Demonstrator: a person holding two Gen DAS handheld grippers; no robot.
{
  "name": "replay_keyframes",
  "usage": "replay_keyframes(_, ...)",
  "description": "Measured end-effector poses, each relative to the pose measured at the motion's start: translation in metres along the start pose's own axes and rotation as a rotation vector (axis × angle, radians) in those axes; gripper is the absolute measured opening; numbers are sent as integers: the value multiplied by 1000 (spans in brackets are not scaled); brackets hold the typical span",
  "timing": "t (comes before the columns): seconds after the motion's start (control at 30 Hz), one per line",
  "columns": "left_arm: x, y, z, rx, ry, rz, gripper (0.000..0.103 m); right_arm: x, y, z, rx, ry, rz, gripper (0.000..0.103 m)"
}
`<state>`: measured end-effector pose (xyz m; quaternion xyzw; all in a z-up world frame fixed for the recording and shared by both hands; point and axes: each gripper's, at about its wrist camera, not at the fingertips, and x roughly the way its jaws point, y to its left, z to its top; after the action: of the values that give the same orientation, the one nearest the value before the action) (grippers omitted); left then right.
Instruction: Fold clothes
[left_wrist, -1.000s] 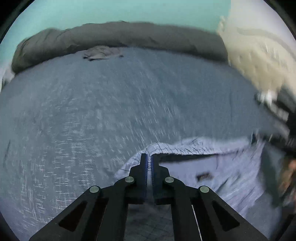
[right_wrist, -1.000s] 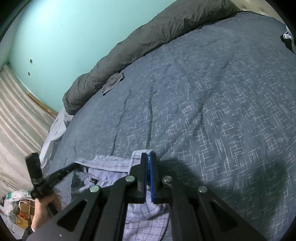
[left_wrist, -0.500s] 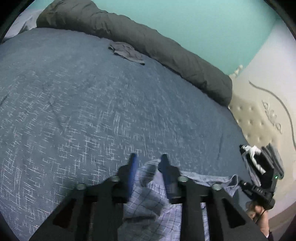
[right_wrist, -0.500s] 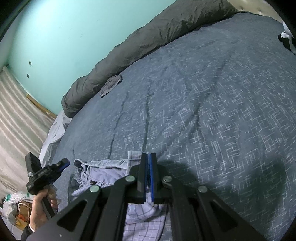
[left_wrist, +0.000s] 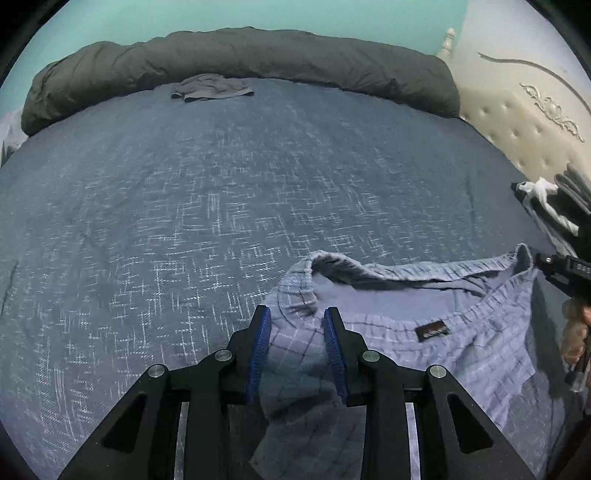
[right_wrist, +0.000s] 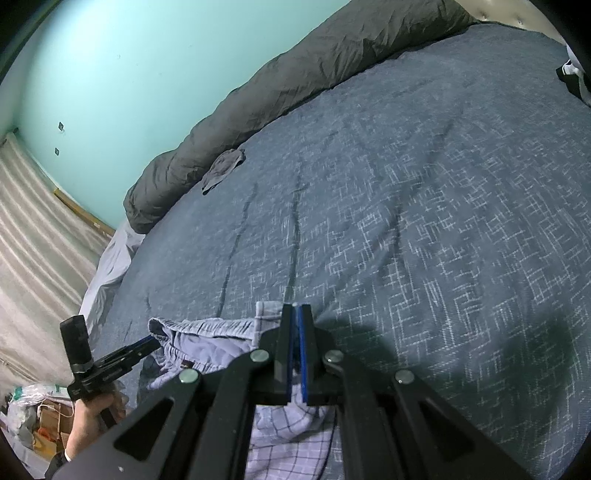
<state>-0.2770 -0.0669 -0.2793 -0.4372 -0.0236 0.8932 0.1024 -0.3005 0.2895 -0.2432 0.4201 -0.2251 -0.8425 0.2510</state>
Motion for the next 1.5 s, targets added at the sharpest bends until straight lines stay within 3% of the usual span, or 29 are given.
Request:
replay_keyframes(0.1,-1,2,-2,-9,-4,-10,18,2,0,0,-1,5,-1,2)
replay_keyframes(0.2,-4,1,-1,-12,-23,-14,11,3,0,-1,-3,7,-4,2)
replay_keyframes(0.57,-69,-5,11,-56,-172,-55,10,-15,21,8,-54,-45,32,2)
replay_keyframes(1.2,-298,-52,6,-16,-397,-84,10,-193,149,33,-317,-239,147,2)
replay_keyframes(1.37,-337,-59,2,-24,-415,-113,10,-229,170,36,-344,-259,163,2)
replay_keyframes(1.5,-339,-55,-3,-51,-386,-141,10,-226,168,34,-318,-230,160,2)
